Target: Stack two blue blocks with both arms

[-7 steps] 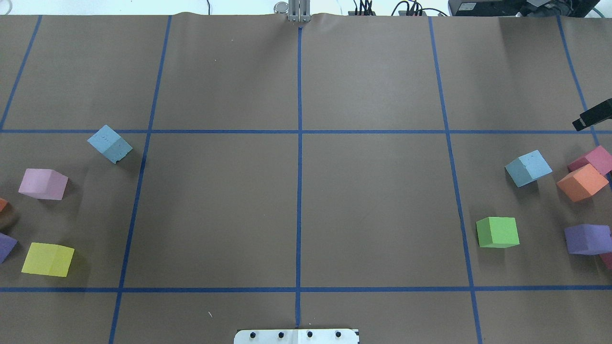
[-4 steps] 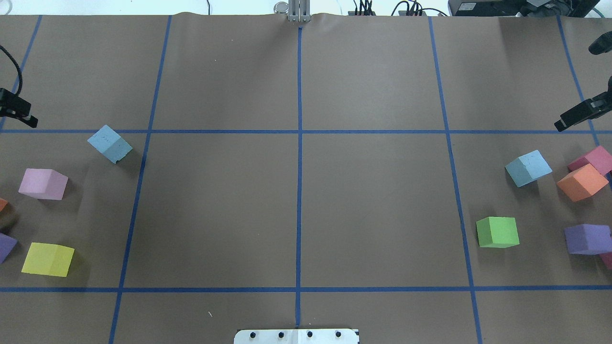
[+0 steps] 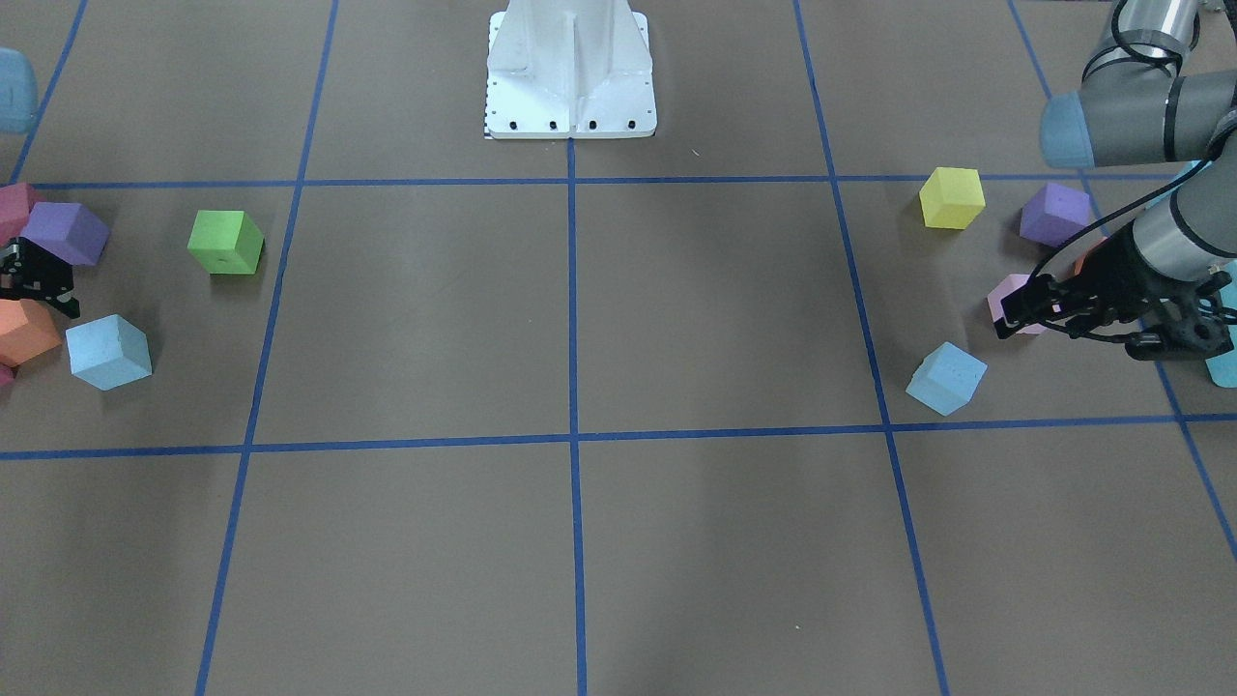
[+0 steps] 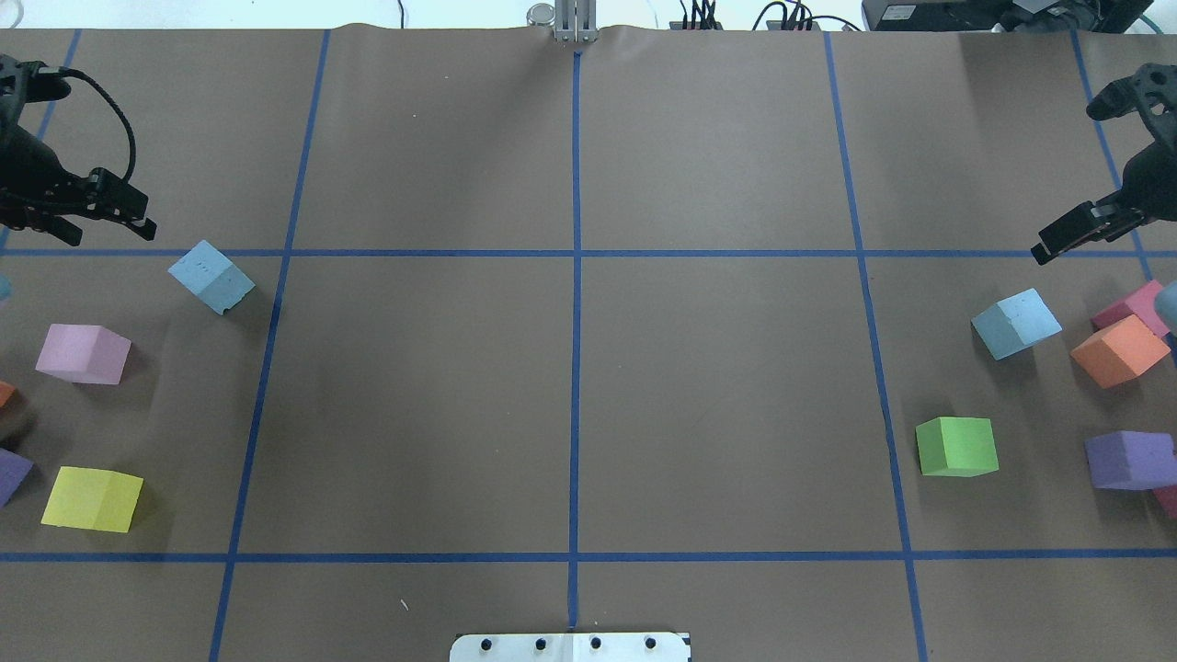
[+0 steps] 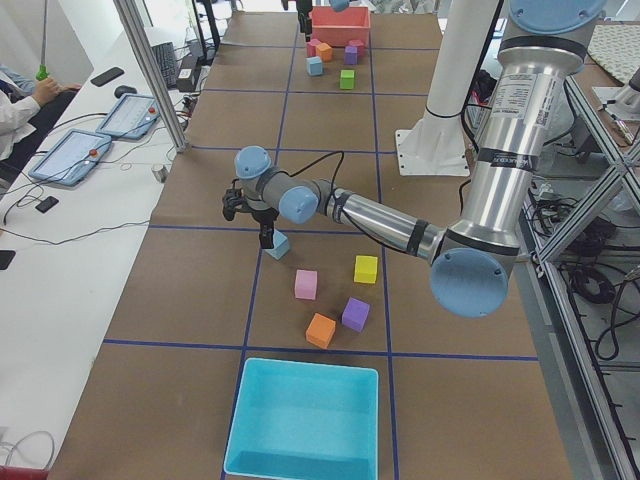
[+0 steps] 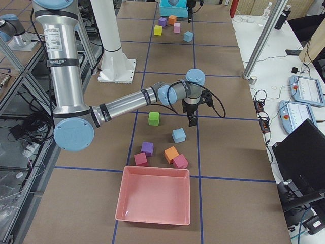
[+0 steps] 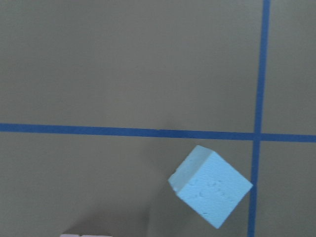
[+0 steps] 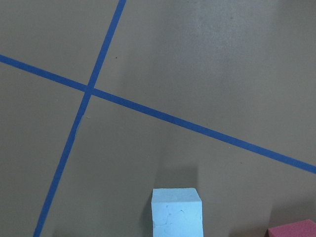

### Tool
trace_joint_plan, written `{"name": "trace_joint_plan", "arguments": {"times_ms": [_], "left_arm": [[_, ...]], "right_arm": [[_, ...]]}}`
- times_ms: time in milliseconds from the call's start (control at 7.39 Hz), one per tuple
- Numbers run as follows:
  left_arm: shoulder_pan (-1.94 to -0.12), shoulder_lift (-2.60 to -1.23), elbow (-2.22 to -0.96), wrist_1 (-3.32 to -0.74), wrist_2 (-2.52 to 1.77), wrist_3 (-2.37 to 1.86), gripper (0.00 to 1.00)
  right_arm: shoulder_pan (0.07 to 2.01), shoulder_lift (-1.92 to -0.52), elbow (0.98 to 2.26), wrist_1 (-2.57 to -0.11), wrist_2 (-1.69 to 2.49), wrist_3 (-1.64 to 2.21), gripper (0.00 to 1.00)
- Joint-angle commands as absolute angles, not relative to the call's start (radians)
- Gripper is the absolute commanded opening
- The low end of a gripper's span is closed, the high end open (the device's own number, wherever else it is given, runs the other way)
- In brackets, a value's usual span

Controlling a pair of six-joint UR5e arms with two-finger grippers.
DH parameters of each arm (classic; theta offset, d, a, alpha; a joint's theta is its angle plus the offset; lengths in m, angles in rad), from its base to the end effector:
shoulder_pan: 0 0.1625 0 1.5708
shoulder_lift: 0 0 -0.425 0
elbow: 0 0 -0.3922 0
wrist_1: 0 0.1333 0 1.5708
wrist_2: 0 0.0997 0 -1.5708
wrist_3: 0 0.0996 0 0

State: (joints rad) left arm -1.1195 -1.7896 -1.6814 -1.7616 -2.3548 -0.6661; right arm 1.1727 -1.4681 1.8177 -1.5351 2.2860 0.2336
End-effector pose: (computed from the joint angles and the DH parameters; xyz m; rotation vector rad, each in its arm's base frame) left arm 0.1984 -0.5538 0.4621 0.0121 0.9091 0.0041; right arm -0.1438 -0.5174 0.4831 0.1314 -0.7881 -0.2934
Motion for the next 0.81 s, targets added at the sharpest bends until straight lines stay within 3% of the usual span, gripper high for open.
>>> {"name": "trace_joint_plan", "arguments": {"times_ms": [0,677], "left_arm": [[-1.098,-1.810,-1.681,-1.764,-2.353,-0.590,0.99],[-1.009,-1.844,-1.667,-1.753,-2.220,-0.475,0.99]], "right_arm": [[1.166,-1.479,1.745,-1.443,2.280,0.242,1.00],[1.115,-1.496,1.726,-1.340,2.243,0.357,0.99]]}}
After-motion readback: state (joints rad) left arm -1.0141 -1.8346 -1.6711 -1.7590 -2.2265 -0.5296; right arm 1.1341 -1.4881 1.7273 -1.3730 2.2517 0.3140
